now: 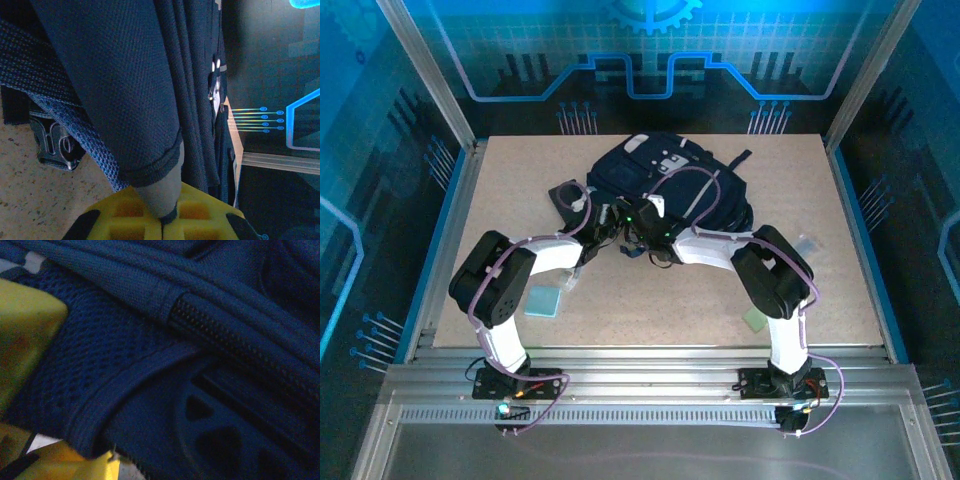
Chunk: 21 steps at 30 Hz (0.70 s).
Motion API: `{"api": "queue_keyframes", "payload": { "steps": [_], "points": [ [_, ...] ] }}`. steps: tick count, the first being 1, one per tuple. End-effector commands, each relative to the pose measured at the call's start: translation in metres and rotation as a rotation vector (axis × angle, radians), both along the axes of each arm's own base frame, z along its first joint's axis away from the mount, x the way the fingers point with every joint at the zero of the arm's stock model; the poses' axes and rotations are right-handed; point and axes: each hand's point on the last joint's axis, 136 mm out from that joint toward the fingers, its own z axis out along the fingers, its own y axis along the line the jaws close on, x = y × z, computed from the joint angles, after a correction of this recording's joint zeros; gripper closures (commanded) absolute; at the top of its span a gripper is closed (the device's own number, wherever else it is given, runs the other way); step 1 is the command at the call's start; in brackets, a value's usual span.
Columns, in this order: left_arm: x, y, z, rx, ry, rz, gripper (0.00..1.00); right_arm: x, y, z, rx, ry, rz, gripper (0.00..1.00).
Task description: Pack the student bag
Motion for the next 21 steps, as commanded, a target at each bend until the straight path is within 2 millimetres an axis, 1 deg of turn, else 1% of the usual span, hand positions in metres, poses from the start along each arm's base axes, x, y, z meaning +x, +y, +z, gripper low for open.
{"api": "queue_keyframes", "payload": {
  "steps": [1,4,7,8,13,19,21],
  "points": [
    [-0.012,-0.028,0.047,-0.089,-0.101,-0.081,1.00,0.040,0.003,0.035,0.044,-0.178,-0.082,0.62],
    [-0.013,-0.024,0.048,-0.078,-0.104,-0.072,1.00,0.041,0.000,0.039,0.062,-0.192,-0.078,0.77],
    [-0.010,-0.021,0.047,-0.068,-0.107,-0.063,1.00,0.037,-0.003,0.043,0.078,-0.194,-0.040,0.98],
    [-0.009,-0.021,0.047,-0.069,-0.106,-0.062,1.00,0.036,-0.005,0.045,0.080,-0.192,-0.025,1.00],
    [0.005,-0.007,0.044,-0.042,-0.111,-0.045,1.00,0.019,-0.015,0.048,0.108,-0.148,0.095,1.00],
    [0.021,0.007,0.043,0.002,-0.124,-0.039,1.00,-0.003,-0.039,0.036,0.141,0.016,0.180,1.00],
    [0.025,0.010,0.040,0.023,-0.122,-0.043,1.00,-0.011,-0.049,0.030,0.145,0.063,0.193,1.00]
  ]
}}
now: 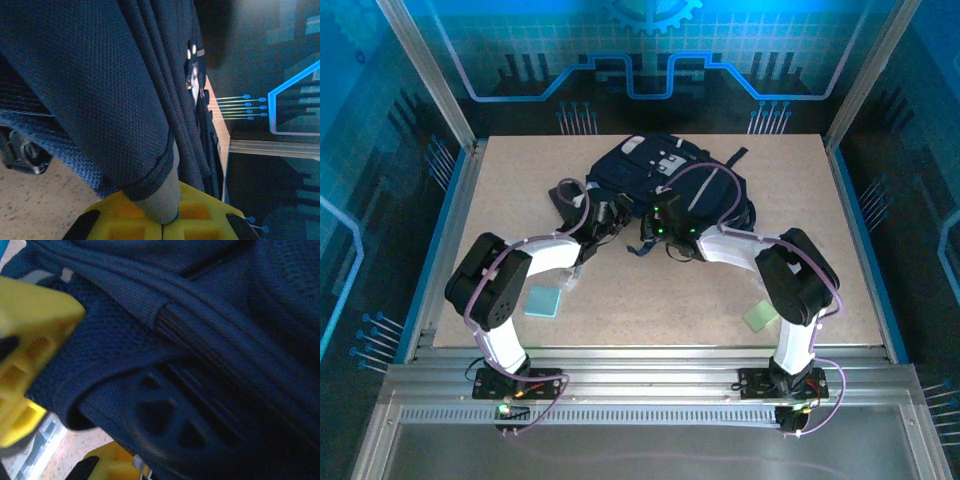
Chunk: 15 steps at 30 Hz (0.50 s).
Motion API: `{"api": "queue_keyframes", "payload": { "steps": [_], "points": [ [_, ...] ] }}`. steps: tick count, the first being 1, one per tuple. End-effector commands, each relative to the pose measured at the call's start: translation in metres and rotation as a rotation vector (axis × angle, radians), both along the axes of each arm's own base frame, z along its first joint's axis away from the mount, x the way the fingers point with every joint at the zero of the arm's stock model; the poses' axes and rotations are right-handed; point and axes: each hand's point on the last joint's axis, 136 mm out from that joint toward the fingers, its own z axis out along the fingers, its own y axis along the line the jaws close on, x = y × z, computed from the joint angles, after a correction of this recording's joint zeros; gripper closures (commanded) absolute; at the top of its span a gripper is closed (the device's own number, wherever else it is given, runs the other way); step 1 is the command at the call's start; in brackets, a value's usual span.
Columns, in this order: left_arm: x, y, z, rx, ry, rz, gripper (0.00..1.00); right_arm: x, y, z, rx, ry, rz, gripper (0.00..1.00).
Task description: Pack the student bag
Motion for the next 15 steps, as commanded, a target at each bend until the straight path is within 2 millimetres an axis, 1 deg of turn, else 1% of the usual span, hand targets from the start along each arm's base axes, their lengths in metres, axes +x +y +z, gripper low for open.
{"api": "queue_keyframes", "payload": {
  "steps": [1,6,10,12,15],
  "points": [
    [0.023,0.014,0.019,0.036,-0.070,0.011,1.00,-0.010,-0.033,0.000,-0.018,0.060,0.004,1.00],
    [0.035,0.016,0.016,0.045,-0.071,0.004,1.00,-0.032,-0.059,-0.007,-0.050,0.144,0.027,1.00],
    [0.043,0.018,0.017,0.058,-0.079,0.001,1.00,-0.049,-0.075,-0.008,-0.071,0.195,0.047,1.00],
    [0.047,0.019,0.017,0.078,-0.080,-0.003,1.00,-0.057,-0.083,-0.008,-0.103,0.222,0.058,1.00],
    [0.055,0.026,0.016,0.100,-0.083,-0.006,1.00,-0.071,-0.102,-0.012,-0.160,0.276,0.066,1.00]
  ]
}}
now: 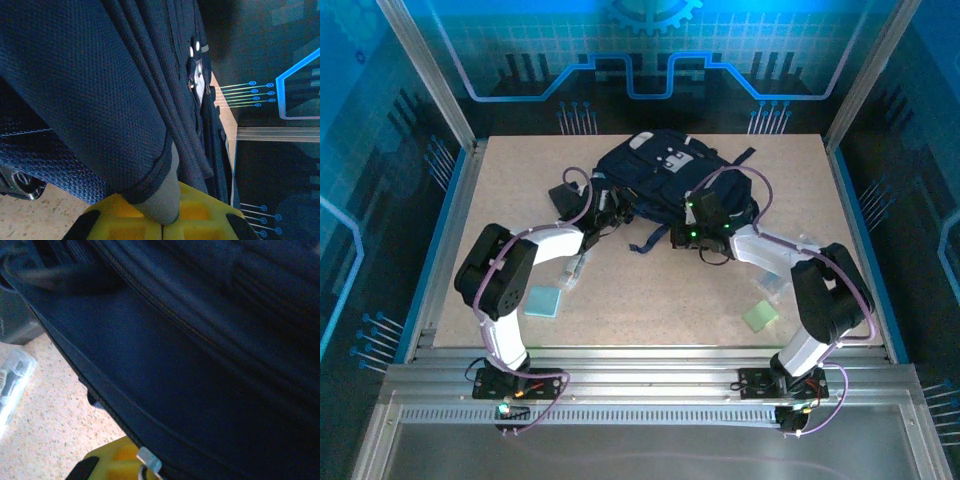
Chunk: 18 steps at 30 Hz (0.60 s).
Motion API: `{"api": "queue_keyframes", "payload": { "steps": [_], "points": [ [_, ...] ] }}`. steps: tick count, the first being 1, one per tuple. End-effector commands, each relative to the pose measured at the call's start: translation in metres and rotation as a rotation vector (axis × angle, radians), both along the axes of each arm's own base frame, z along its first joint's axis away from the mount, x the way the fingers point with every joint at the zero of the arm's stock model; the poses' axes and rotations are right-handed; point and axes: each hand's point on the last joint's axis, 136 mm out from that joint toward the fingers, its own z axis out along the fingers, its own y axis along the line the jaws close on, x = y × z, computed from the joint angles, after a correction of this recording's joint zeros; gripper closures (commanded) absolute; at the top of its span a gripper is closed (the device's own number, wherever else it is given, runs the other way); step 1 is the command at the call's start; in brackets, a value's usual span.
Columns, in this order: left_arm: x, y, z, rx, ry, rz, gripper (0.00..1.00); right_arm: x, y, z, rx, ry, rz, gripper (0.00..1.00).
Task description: Pack the student bag
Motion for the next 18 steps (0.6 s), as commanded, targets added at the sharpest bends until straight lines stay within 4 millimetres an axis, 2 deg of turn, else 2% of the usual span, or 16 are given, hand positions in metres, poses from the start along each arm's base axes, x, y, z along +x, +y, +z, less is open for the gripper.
{"api": "queue_keyframes", "payload": {
  "steps": [1,5,7,11,13,14,15,16,18],
  "points": [
    [0.034,0.035,0.019,0.055,-0.088,0.079,1.00,-0.035,-0.035,-0.008,-0.102,0.129,0.028,1.00],
    [0.050,0.046,0.013,0.096,-0.090,0.087,1.00,-0.049,-0.056,-0.010,-0.159,0.183,0.036,1.00],
    [0.062,0.051,0.005,0.112,-0.071,0.086,1.00,-0.054,-0.058,-0.009,-0.153,0.202,0.041,1.00],
    [0.087,0.054,-0.001,0.107,-0.062,0.072,1.00,-0.056,-0.037,-0.003,-0.038,0.231,0.065,1.00],
    [0.094,0.048,0.005,0.097,-0.067,0.028,1.00,-0.050,-0.020,0.001,0.044,0.225,0.073,1.00],
    [0.095,0.044,0.010,0.094,-0.072,0.004,0.91,-0.045,-0.011,0.004,0.088,0.218,0.074,1.00],
    [0.093,0.039,0.015,0.088,-0.076,-0.020,0.68,-0.038,-0.001,0.007,0.132,0.209,0.074,1.00],
    [0.090,0.038,0.019,0.082,-0.072,-0.032,0.51,-0.032,0.007,0.010,0.172,0.205,0.074,1.00],
    [0.077,0.037,0.024,0.070,-0.052,-0.055,0.24,-0.016,0.027,0.017,0.265,0.199,0.076,1.00]
  ]
}}
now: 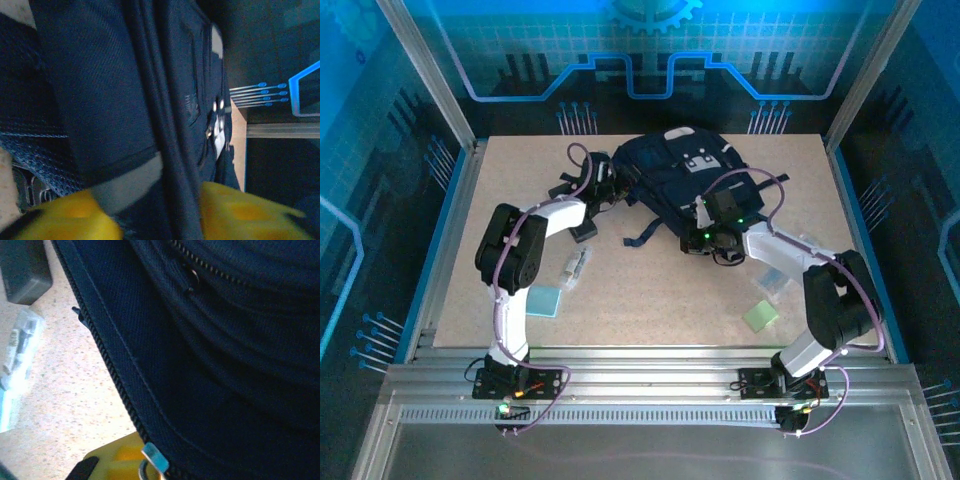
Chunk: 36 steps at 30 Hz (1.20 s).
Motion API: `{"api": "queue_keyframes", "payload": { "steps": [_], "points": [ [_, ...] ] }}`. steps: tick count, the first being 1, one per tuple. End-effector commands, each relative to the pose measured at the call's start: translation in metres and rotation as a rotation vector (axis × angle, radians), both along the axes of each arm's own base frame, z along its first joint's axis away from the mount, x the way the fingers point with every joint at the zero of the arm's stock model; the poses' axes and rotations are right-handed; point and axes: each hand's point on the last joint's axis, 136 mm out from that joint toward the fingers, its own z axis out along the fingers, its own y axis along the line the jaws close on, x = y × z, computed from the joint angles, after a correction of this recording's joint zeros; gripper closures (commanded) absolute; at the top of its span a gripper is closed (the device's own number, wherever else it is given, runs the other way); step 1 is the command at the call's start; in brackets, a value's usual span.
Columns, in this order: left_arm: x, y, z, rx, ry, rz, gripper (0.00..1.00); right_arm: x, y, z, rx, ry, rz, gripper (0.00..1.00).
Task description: Pack the student bag
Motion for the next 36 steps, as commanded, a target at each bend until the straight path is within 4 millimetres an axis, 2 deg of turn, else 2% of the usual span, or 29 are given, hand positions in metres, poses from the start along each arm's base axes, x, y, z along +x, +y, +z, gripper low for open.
{"api": "queue_keyframes", "payload": {
  "steps": [1,2,4,8,10,12,16,19,20,23,30,36],
  "points": [
    [0.001,0.027,0.033,0.015,-0.052,0.034,0.20,0.017,0.042,0.022,0.206,0.026,0.014,1.00],
    [-0.009,0.028,0.034,0.005,-0.045,0.033,0.16,0.023,0.051,0.023,0.236,0.035,0.012,1.00],
    [-0.029,0.030,0.034,-0.031,-0.034,0.037,0.15,0.033,0.066,0.025,0.274,0.051,0.016,1.00],
    [-0.071,0.021,0.019,-0.104,0.013,0.043,0.16,0.045,0.092,0.030,0.321,0.065,0.037,1.00],
    [-0.084,0.014,0.009,-0.126,0.036,0.045,0.17,0.046,0.100,0.031,0.328,0.074,0.047,1.00],
    [-0.090,0.005,0.002,-0.155,0.048,0.047,0.19,0.043,0.107,0.033,0.330,0.082,0.056,1.00],
    [-0.080,-0.017,0.001,-0.201,0.032,0.015,0.25,0.031,0.113,0.034,0.329,0.092,0.067,1.00],
    [-0.072,-0.033,-0.004,-0.201,0.032,-0.012,0.40,0.019,0.113,0.032,0.322,0.112,0.068,1.00],
    [-0.069,-0.036,-0.006,-0.202,0.026,-0.016,0.52,0.014,0.112,0.030,0.312,0.126,0.069,1.00],
    [-0.064,-0.036,-0.011,-0.181,0.014,-0.020,1.00,-0.002,0.095,0.020,0.219,0.173,0.070,1.00],
    [-0.075,-0.018,-0.013,-0.050,0.000,-0.062,1.00,-0.036,0.011,0.003,-0.082,0.286,0.043,1.00],
    [-0.086,-0.006,-0.018,-0.014,0.015,-0.091,1.00,-0.045,-0.044,0.002,-0.190,0.323,0.002,1.00]
  ]
}}
